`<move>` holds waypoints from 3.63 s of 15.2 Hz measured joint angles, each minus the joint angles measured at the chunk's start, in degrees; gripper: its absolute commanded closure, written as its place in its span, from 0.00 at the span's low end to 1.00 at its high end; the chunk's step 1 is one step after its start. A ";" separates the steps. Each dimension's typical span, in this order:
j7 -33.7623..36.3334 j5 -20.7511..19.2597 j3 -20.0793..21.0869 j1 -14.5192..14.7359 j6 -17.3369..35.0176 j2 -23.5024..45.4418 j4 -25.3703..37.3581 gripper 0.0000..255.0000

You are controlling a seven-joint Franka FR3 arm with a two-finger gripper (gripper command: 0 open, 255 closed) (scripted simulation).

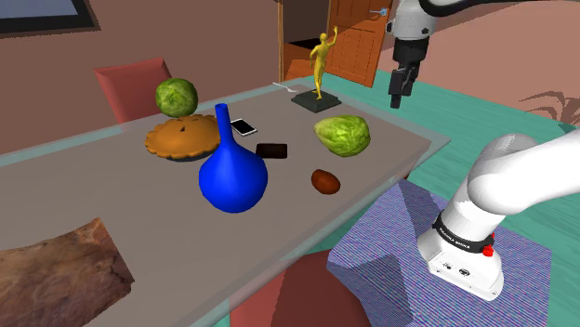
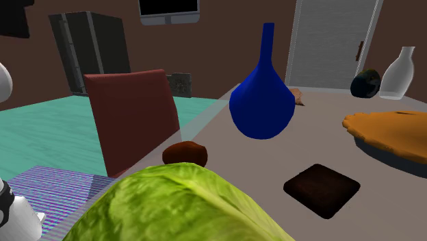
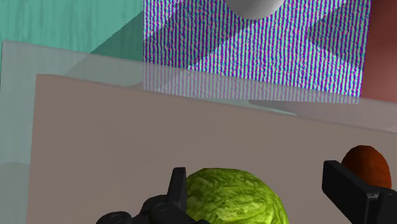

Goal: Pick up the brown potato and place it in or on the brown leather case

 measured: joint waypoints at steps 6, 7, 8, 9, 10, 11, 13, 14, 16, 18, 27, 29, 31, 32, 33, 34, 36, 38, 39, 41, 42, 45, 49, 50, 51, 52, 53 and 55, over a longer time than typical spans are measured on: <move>1.13 2.94 1.78 2.45 5.56 2.18 -3.75 0.00; 1.41 3.71 2.24 3.12 7.36 4.03 -3.77 0.00; 1.42 4.29 2.51 3.65 8.96 4.66 -4.77 0.00; 1.94 5.23 3.22 4.45 10.62 5.04 -6.11 0.00; 2.51 6.23 4.01 5.31 11.99 6.58 -5.93 0.00; 2.62 6.95 4.45 5.95 13.47 7.27 -6.73 0.00; 2.81 8.37 5.33 7.24 16.94 9.31 -8.22 0.00; 2.92 9.11 5.81 7.93 18.38 10.42 -8.52 0.00; 3.42 10.75 7.04 9.46 21.10 12.83 -8.72 0.00; 3.58 12.25 8.12 10.85 24.60 15.97 -9.00 0.00; 3.63 16.47 11.41 14.79 36.43 26.36 -9.92 0.00; 3.54 16.62 11.54 14.87 38.09 27.39 -10.55 0.00; 3.68 16.94 11.86 15.12 39.93 28.15 -11.61 0.00; 3.58 16.91 11.84 15.08 40.41 28.51 -11.72 0.00; 3.54 16.94 11.84 15.08 40.68 28.62 -11.88 0.00; 3.51 16.94 11.83 15.07 40.80 28.68 -11.94 0.00; 3.49 16.94 11.82 15.07 40.87 28.68 -11.99 0.00; 3.48 16.94 11.82 15.06 40.88 28.69 -11.99 1.00; 3.48 16.94 11.82 15.07 40.88 28.69 -11.99 1.00; 3.48 16.94 11.82 15.06 40.88 28.69 -11.99 1.00; 3.48 16.94 11.82 15.06 40.88 28.69 -11.99 1.00; 3.48 16.94 11.82 15.06 40.88 28.69 -11.99 1.00; 3.50 16.91 11.79 15.05 40.45 28.41 -11.84 1.00; 3.53 16.88 11.73 15.04 39.64 27.69 -11.75 1.00; 3.59 16.80 11.68 15.00 38.88 27.41 -11.25 1.00; 3.72 16.78 11.68 15.03 38.02 26.86 -10.93 1.00; 3.78 16.74 11.64 15.03 37.17 26.28 -10.65 1.00; 3.89 16.61 11.50 14.97 35.27 25.20 -9.83 1.00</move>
